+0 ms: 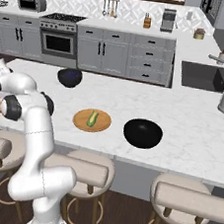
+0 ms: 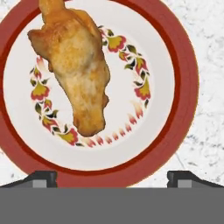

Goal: Pick the chicken drumstick and corn from their plates and place them in the bowl. Then put the bowl in the fridge.

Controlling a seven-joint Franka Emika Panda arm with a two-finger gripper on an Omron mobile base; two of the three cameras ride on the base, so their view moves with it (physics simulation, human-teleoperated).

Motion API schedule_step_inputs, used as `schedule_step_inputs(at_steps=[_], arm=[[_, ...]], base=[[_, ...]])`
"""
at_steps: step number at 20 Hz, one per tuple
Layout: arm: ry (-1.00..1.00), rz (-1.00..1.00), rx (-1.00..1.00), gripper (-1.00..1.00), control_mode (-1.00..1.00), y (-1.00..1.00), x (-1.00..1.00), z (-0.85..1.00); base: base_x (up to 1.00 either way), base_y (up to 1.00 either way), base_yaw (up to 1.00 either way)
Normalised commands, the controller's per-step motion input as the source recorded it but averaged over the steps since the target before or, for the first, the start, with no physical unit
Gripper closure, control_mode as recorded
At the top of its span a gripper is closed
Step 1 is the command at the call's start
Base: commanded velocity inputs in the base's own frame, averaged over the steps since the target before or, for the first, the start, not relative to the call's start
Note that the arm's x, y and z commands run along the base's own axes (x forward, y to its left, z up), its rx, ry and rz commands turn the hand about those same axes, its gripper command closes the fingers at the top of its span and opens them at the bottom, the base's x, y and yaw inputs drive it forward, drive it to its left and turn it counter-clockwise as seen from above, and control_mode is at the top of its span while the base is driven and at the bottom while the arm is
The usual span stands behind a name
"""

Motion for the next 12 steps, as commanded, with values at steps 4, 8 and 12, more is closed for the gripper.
schedule_step_inputs(at_steps=[4,8,12], arm=[[0.00,0.00,0.00,-1.00,-1.00,0.03,0.27,-0.29],[0.00,0.00,0.00,-1.00,-1.00,0.03,0.20,-0.26],[0.02,0.00,0.00,-1.00,-1.00,0.13,0.24,-0.20]], base=[[0.00,0.00,0.00],[0.00,0.00,0.00],[0.00,0.00,0.00]])
